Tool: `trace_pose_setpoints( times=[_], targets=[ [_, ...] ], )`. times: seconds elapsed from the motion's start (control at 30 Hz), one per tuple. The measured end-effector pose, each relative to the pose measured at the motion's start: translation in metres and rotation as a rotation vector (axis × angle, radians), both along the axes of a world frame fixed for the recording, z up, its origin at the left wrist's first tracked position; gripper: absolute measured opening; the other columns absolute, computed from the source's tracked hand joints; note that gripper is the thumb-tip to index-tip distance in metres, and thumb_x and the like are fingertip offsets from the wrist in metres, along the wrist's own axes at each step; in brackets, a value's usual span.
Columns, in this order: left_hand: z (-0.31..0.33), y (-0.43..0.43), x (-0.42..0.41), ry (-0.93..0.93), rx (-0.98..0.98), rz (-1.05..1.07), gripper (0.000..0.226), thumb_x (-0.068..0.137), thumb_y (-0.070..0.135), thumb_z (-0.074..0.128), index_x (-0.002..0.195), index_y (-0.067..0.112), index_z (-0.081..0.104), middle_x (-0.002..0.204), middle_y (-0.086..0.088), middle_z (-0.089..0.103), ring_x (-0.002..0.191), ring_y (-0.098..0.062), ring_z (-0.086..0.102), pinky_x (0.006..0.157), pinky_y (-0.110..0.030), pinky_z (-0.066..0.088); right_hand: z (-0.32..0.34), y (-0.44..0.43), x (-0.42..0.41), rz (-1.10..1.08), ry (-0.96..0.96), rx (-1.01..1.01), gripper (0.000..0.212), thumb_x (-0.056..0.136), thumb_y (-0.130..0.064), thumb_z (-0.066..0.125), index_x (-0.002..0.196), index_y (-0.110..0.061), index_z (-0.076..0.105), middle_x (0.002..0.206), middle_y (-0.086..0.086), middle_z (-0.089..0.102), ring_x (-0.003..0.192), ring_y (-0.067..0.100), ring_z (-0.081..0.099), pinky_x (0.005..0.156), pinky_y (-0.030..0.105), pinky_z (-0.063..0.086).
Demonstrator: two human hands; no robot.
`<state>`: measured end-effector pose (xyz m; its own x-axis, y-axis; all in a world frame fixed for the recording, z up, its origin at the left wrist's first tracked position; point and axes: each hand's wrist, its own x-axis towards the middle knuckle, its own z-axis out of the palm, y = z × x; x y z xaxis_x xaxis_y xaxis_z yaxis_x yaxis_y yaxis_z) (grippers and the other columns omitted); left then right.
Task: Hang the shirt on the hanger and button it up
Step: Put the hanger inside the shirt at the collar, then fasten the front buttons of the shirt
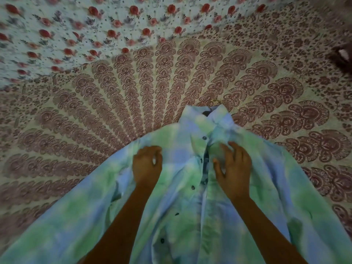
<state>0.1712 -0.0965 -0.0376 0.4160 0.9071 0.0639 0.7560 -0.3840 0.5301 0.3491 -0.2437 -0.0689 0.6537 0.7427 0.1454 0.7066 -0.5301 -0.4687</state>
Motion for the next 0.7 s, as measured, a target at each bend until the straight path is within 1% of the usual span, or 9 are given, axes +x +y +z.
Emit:
trace_pose_setpoints(
  times=[0.1, 0.2, 0.3, 0.37, 0.43, 0.5, 0.57, 0.63, 0.7],
  targets=[
    [0.001, -0.053, -0.035, 0.252, -0.278, -0.020, 0.023, 0.087, 0.040, 0.055, 0.101, 0.024, 0.065, 0.089, -0.001, 0.072, 0.084, -0.022, 0.067, 0.068, -0.022, 0.043, -0.009, -0.037, -0.056, 0.077, 0.060, -0.135, 0.056, 0.093, -0.049, 0.021, 0.129, -0.013, 0.043, 0.135, 0.021, 0.048, 0.119, 0.036, 0.044, 0.096, 0.044, 0.036],
    [-0.002, -0.101, -0.067, 0.492, -0.491, -0.129, 0.053, 0.079, 0.053, 0.061, 0.124, 0.028, 0.047, 0.119, 0.006, 0.058, 0.109, -0.017, 0.058, 0.083, -0.030, 0.045, -0.013, -0.082, -0.107, 0.110, 0.132, -0.270, 0.057, 0.089, -0.047, 0.029, 0.132, -0.011, 0.040, 0.134, 0.024, 0.049, 0.113, 0.038, 0.054, 0.089, 0.042, 0.048],
    [-0.004, -0.135, -0.088, 0.614, -0.494, -0.141, 0.062, 0.085, 0.039, 0.057, 0.138, 0.022, 0.029, 0.133, -0.005, 0.041, 0.117, -0.025, 0.050, 0.085, -0.037, 0.045, -0.010, -0.121, -0.147, 0.141, 0.185, -0.353, 0.060, 0.084, -0.044, 0.036, 0.128, -0.005, 0.045, 0.125, 0.023, 0.056, 0.106, 0.037, 0.060, 0.082, 0.041, 0.053],
    [-0.003, -0.151, -0.097, 0.590, -0.419, -0.095, 0.054, 0.088, 0.023, 0.051, 0.138, 0.020, 0.030, 0.129, -0.009, 0.045, 0.110, -0.029, 0.054, 0.080, -0.038, 0.046, -0.005, -0.141, -0.170, 0.163, 0.205, -0.409, 0.058, 0.076, -0.035, 0.040, 0.124, -0.003, 0.048, 0.116, 0.019, 0.062, 0.098, 0.035, 0.064, 0.075, 0.038, 0.055],
    [-0.003, -0.159, -0.100, 0.424, -0.342, -0.030, 0.044, 0.087, 0.014, 0.048, 0.130, 0.018, 0.045, 0.116, -0.012, 0.059, 0.099, -0.033, 0.059, 0.077, -0.037, 0.047, 0.001, -0.152, -0.181, 0.120, 0.248, -0.387, 0.054, 0.069, -0.025, 0.045, 0.119, -0.005, 0.050, 0.104, 0.015, 0.064, 0.086, 0.034, 0.066, 0.059, 0.034, 0.055],
    [0.001, -0.164, -0.103, 0.159, -0.324, 0.003, 0.034, 0.083, 0.016, 0.049, 0.115, 0.015, 0.058, 0.090, -0.015, 0.068, 0.081, -0.034, 0.064, 0.069, -0.034, 0.047, 0.005, -0.157, -0.184, -0.012, 0.340, -0.243, 0.051, 0.067, -0.017, 0.046, 0.116, -0.007, 0.056, 0.097, 0.014, 0.062, 0.077, 0.032, 0.066, 0.052, 0.031, 0.052],
    [0.004, -0.171, -0.108, -0.046, -0.383, -0.028, 0.032, 0.081, 0.019, 0.046, 0.108, 0.015, 0.063, 0.072, -0.015, 0.067, 0.065, -0.033, 0.062, 0.061, -0.030, 0.046, 0.009, -0.161, -0.183, -0.083, 0.384, -0.068, 0.047, 0.073, -0.019, 0.038, 0.114, -0.005, 0.059, 0.094, 0.014, 0.062, 0.072, 0.023, 0.061, 0.057, 0.030, 0.047],
    [0.000, -0.178, -0.112, 0.027, -0.416, -0.112, 0.033, 0.085, 0.014, 0.047, 0.114, 0.018, 0.063, 0.090, -0.014, 0.066, 0.079, -0.032, 0.063, 0.069, -0.032, 0.048, 0.012, -0.164, -0.181, -0.042, 0.365, -0.012, 0.050, 0.075, -0.023, 0.034, 0.115, -0.004, 0.059, 0.096, 0.014, 0.062, 0.075, 0.018, 0.055, 0.060, 0.029, 0.046],
    [-0.010, -0.188, -0.123, 0.296, -0.336, -0.190, 0.041, 0.085, 0.011, 0.049, 0.122, 0.026, 0.059, 0.112, -0.013, 0.056, 0.099, -0.033, 0.057, 0.083, -0.037, 0.048, 0.009, -0.176, -0.186, 0.055, 0.257, -0.136, 0.048, 0.075, -0.024, 0.037, 0.113, -0.005, 0.060, 0.102, 0.014, 0.063, 0.080, 0.026, 0.062, 0.058, 0.031, 0.052]
  ],
)
